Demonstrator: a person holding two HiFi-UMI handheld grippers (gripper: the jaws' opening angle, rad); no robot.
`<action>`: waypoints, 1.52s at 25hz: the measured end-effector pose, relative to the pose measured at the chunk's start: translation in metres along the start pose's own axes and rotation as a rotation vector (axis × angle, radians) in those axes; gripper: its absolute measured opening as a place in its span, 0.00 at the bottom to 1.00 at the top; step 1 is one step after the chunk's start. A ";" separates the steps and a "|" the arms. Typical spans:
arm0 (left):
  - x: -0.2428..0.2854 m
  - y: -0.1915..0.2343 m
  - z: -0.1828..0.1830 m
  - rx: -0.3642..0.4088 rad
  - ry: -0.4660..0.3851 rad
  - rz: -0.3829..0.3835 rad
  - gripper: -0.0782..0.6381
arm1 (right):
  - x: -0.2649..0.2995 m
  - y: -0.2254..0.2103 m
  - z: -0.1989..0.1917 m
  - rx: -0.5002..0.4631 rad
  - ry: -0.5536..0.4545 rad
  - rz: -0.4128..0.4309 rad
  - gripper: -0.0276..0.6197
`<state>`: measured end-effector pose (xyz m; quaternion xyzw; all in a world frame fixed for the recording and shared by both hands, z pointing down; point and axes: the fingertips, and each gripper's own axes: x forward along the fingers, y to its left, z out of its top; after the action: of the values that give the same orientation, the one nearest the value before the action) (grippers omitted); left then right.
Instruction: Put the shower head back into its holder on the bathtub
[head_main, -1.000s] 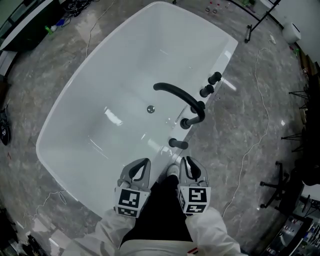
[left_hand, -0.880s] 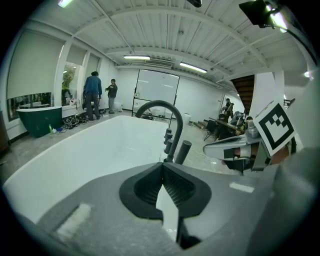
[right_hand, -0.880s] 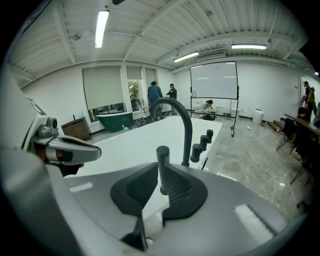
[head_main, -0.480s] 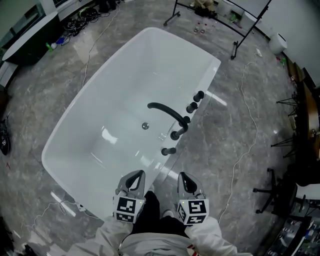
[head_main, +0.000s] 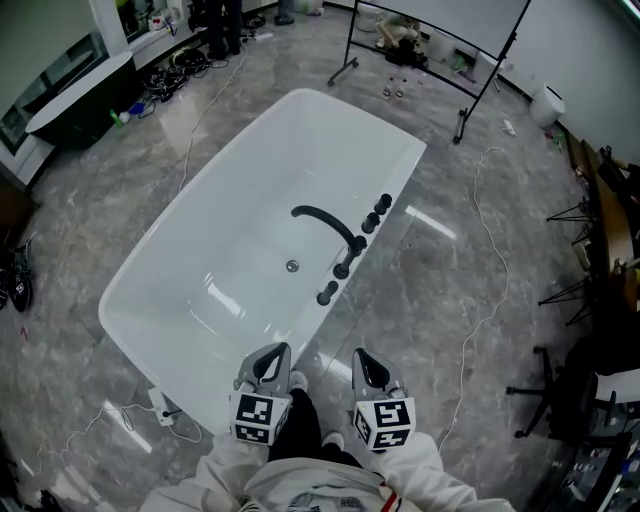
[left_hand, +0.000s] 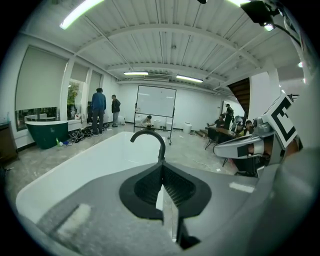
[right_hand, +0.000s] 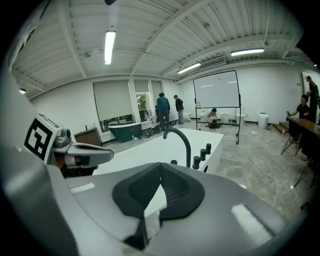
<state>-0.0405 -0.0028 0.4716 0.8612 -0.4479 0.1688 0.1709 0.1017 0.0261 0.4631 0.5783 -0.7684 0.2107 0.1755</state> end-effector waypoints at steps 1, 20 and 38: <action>-0.007 -0.007 0.002 0.004 -0.006 0.003 0.11 | -0.009 0.002 0.000 -0.002 -0.009 0.005 0.05; -0.087 -0.116 0.028 0.048 -0.097 0.017 0.11 | -0.134 0.008 0.016 -0.049 -0.179 0.064 0.05; -0.162 -0.154 0.020 0.042 -0.084 -0.002 0.11 | -0.205 0.031 -0.002 -0.022 -0.170 0.067 0.05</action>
<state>0.0023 0.1873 0.3601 0.8713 -0.4504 0.1416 0.1341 0.1277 0.2016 0.3554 0.5661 -0.8017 0.1579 0.1088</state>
